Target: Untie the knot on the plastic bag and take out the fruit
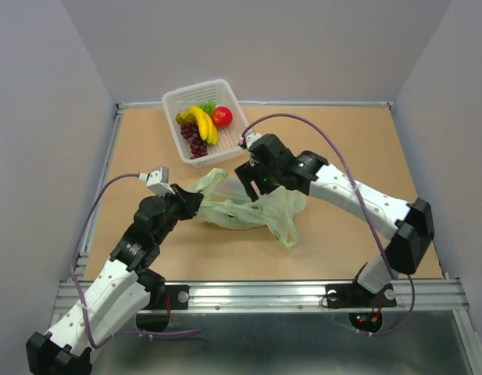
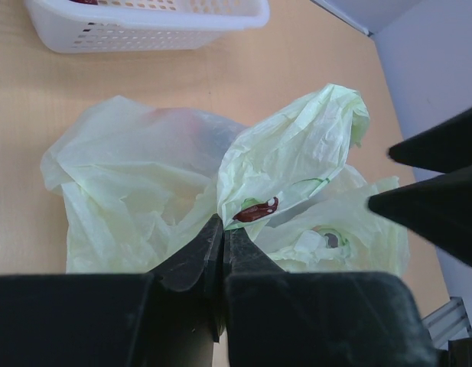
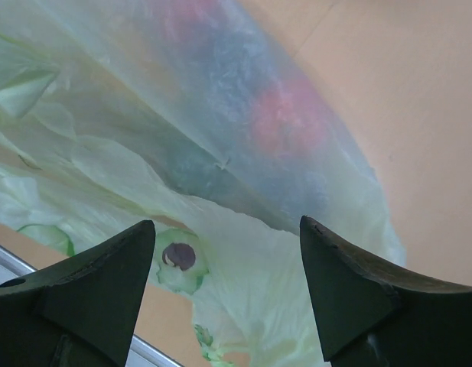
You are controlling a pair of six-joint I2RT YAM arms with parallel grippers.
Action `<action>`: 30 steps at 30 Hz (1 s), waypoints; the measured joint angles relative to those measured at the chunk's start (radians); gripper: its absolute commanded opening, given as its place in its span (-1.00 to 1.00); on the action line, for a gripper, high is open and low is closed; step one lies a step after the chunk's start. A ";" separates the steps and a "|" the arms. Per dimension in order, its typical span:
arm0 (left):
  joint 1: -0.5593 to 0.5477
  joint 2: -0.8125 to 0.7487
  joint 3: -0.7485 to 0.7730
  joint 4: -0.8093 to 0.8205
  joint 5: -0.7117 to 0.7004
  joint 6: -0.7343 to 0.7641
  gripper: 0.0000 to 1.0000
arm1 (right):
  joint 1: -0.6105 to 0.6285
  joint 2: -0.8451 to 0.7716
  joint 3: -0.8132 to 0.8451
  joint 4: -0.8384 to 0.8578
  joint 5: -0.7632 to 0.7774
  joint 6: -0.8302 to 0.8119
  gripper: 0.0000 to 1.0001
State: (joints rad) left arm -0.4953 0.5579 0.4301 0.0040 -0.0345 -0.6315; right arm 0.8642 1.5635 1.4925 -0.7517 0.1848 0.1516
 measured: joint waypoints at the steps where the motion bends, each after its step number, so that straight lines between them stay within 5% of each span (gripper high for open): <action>1: 0.000 -0.001 0.000 0.001 0.004 0.004 -0.70 | 0.000 0.035 -0.001 0.001 -0.023 -0.014 0.64; 8: 0.000 -0.018 -0.006 0.003 0.048 0.002 -0.68 | 0.001 0.124 -0.100 0.068 -0.214 -0.076 0.55; 11: 0.000 -0.028 -0.014 -0.006 0.039 -0.002 -0.69 | 0.001 0.130 -0.153 0.104 -0.204 -0.082 0.01; 12: 0.000 -0.031 -0.014 -0.010 0.030 -0.003 -0.70 | 0.001 0.135 -0.162 0.110 -0.192 -0.082 -0.25; 13: 0.000 -0.033 -0.014 -0.011 0.018 -0.005 -0.70 | 0.001 0.141 -0.168 0.116 -0.162 -0.078 -0.76; 14: 0.000 -0.033 -0.014 -0.011 0.011 -0.005 -0.71 | 0.001 0.145 -0.171 0.121 -0.143 -0.072 -0.94; 20: 0.000 0.042 0.018 -0.005 -0.050 0.026 -0.77 | -0.047 0.107 -0.175 0.156 0.009 -0.015 -0.99; 27: 0.000 0.316 0.198 0.064 -0.099 0.119 -0.76 | -0.329 -0.138 -0.217 0.193 0.176 0.145 -0.99; 30: 0.000 0.412 0.274 0.116 -0.100 0.152 -0.75 | -0.345 -0.209 -0.236 0.200 0.207 0.200 -0.99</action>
State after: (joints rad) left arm -0.4953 0.9703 0.7044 0.1204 -0.1345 -0.4797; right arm 0.5194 1.3540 1.2568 -0.5522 0.3920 0.3515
